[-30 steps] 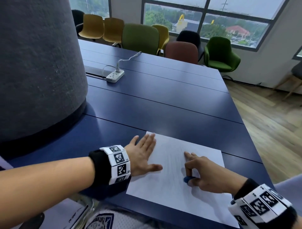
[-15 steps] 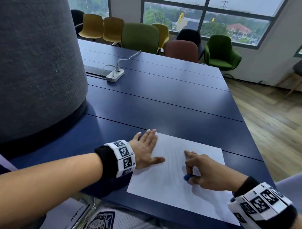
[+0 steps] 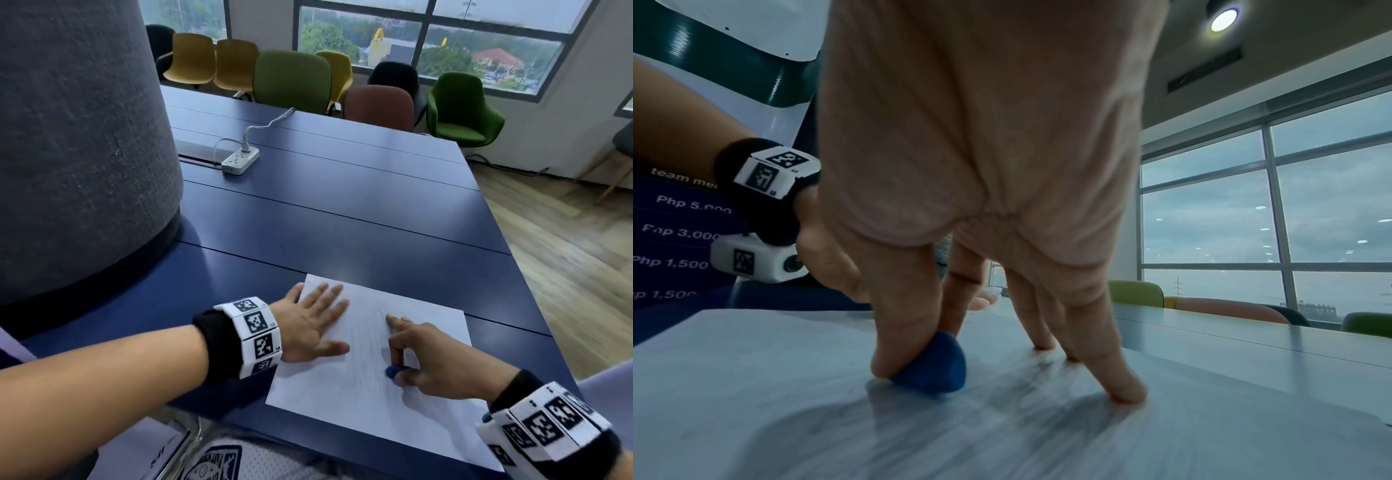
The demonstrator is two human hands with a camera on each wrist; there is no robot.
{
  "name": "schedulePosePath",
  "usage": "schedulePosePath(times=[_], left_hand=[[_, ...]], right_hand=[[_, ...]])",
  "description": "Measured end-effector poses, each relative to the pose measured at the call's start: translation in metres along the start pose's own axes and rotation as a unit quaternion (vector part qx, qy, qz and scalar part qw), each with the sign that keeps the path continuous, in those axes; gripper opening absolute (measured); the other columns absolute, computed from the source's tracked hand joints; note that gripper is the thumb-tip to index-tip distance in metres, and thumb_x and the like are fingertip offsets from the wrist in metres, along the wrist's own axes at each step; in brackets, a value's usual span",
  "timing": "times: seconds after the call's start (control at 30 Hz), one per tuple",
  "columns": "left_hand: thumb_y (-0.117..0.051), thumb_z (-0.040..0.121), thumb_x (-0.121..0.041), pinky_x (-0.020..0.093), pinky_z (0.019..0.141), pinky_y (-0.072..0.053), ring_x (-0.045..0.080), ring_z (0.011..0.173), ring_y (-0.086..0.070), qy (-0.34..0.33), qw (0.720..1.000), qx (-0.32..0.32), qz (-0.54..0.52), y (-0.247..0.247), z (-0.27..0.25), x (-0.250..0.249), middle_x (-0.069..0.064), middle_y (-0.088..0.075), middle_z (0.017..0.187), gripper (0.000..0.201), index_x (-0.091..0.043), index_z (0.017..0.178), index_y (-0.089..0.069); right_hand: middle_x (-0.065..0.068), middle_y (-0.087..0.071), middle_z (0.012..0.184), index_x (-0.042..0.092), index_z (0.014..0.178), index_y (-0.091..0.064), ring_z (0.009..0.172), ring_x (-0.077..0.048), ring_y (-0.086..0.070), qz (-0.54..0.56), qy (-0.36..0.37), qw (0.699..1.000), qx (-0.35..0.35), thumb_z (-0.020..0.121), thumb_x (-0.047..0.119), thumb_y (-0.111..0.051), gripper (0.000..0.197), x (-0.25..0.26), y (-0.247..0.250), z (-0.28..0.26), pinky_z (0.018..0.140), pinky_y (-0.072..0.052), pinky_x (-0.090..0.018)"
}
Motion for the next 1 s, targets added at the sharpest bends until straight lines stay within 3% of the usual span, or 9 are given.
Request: schedulePosePath(times=[0.07, 0.23, 0.37, 0.43, 0.5, 0.6, 0.67, 0.83, 1.0], left_hand=[[-0.013, 0.095, -0.070, 0.046, 0.119, 0.013, 0.015, 0.146, 0.027, -0.032, 0.999, 0.010, -0.007, -0.002, 0.006, -0.011, -0.002, 0.033, 0.157, 0.083, -0.021, 0.153, 0.020], [-0.015, 0.092, -0.073, 0.048, 0.121, 0.007, 0.018, 0.148, 0.022, 0.094, 0.994, 0.003, -0.048, 0.001, 0.011, 0.025, 0.005, 0.027, 0.160, 0.094, -0.009, 0.153, 0.018], [-0.045, 0.088, -0.071, 0.050, 0.122, -0.002, 0.022, 0.150, 0.017, 0.018, 0.997, 0.009, -0.080, 0.014, 0.006, 0.021, 0.006, 0.021, 0.162, 0.105, -0.013, 0.156, 0.012], [-0.057, 0.083, -0.070, 0.052, 0.121, -0.006, 0.023, 0.151, 0.012, 0.000, 0.996, 0.000, -0.086, 0.016, 0.007, 0.019, 0.005, 0.014, 0.164, 0.110, -0.016, 0.157, 0.003], [-0.065, 0.078, -0.069, 0.051, 0.120, -0.013, 0.022, 0.151, 0.005, -0.003, 0.996, -0.018, -0.092, 0.020, 0.009, 0.021, 0.004, 0.005, 0.165, 0.111, -0.017, 0.156, -0.005], [-0.070, 0.074, -0.068, 0.046, 0.115, -0.027, 0.018, 0.150, -0.005, 0.001, 0.996, -0.039, -0.083, 0.027, 0.007, 0.022, 0.000, -0.004, 0.164, 0.110, -0.020, 0.155, -0.014], [-0.071, 0.072, -0.069, 0.044, 0.112, -0.030, 0.017, 0.149, -0.009, 0.004, 0.996, -0.047, -0.075, 0.029, 0.006, 0.021, -0.002, -0.007, 0.164, 0.110, -0.021, 0.155, -0.017], [-0.076, 0.065, -0.070, 0.044, 0.113, -0.029, 0.016, 0.150, -0.007, 0.006, 0.997, -0.029, -0.074, 0.029, 0.006, 0.023, -0.004, -0.006, 0.164, 0.119, -0.024, 0.155, -0.014], [-0.078, 0.063, -0.069, 0.042, 0.114, -0.029, 0.017, 0.150, -0.006, 0.007, 0.996, -0.031, -0.079, 0.028, 0.006, 0.023, -0.004, -0.006, 0.164, 0.123, -0.023, 0.156, -0.013]], right_hand=[[-0.005, -0.015, 0.161, 0.025, 0.068, -0.051, 0.149, -0.016, -0.015, -0.005, -0.003, 1.000, 0.000, 0.085, 0.031, -0.070, 0.026, -0.001, 0.000, 0.000, 0.115, -0.025, -0.025], [-0.004, -0.016, 0.161, 0.022, 0.073, -0.055, 0.149, -0.012, -0.014, -0.007, -0.003, 1.000, -0.009, 0.085, 0.030, -0.070, 0.021, -0.003, -0.001, 0.001, 0.114, -0.026, -0.024], [-0.003, -0.037, 0.154, 0.024, 0.069, -0.054, 0.145, -0.015, -0.028, 0.005, 0.006, 1.000, -0.010, 0.083, 0.030, -0.072, 0.024, -0.003, 0.003, 0.002, 0.110, -0.036, -0.032], [0.003, -0.065, 0.119, 0.026, 0.065, -0.053, 0.120, -0.016, -0.056, 0.031, 0.010, 0.999, -0.041, 0.079, 0.031, -0.074, 0.026, -0.004, 0.012, 0.003, 0.093, -0.048, -0.037], [0.007, -0.069, 0.088, 0.025, 0.065, -0.057, 0.089, -0.012, -0.066, 0.053, -0.004, 0.994, -0.094, 0.076, 0.028, -0.077, 0.023, -0.007, 0.025, 0.007, 0.078, -0.053, -0.034], [-0.002, -0.070, 0.067, 0.010, 0.068, -0.061, 0.063, -0.018, -0.068, 0.095, -0.021, 0.988, -0.119, 0.073, 0.018, -0.080, 0.021, -0.001, 0.044, 0.017, 0.060, -0.055, -0.031], [-0.015, -0.070, 0.070, 0.000, 0.073, -0.061, 0.055, -0.022, -0.067, 0.160, -0.034, 0.981, -0.104, 0.071, 0.012, -0.084, 0.026, 0.003, 0.050, 0.028, 0.053, -0.056, -0.032], [-0.014, -0.067, 0.065, -0.003, 0.074, -0.063, 0.059, -0.023, -0.066, 0.269, -0.073, 0.958, -0.072, 0.072, 0.006, -0.084, 0.023, 0.000, 0.050, 0.057, 0.063, -0.060, -0.033], [-0.021, -0.071, 0.080, -0.007, 0.078, -0.063, 0.077, -0.031, -0.071, 0.312, -0.088, 0.943, -0.080, 0.071, -0.017, -0.071, 0.014, 0.000, 0.048, 0.076, 0.075, -0.061, -0.041]])
Point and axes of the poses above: each hand's wrist, its own z-axis towards the middle knuckle, its own y-axis out of the back of the hand, x = y × z, the point moved 5 cm from there along z, towards the middle knuckle
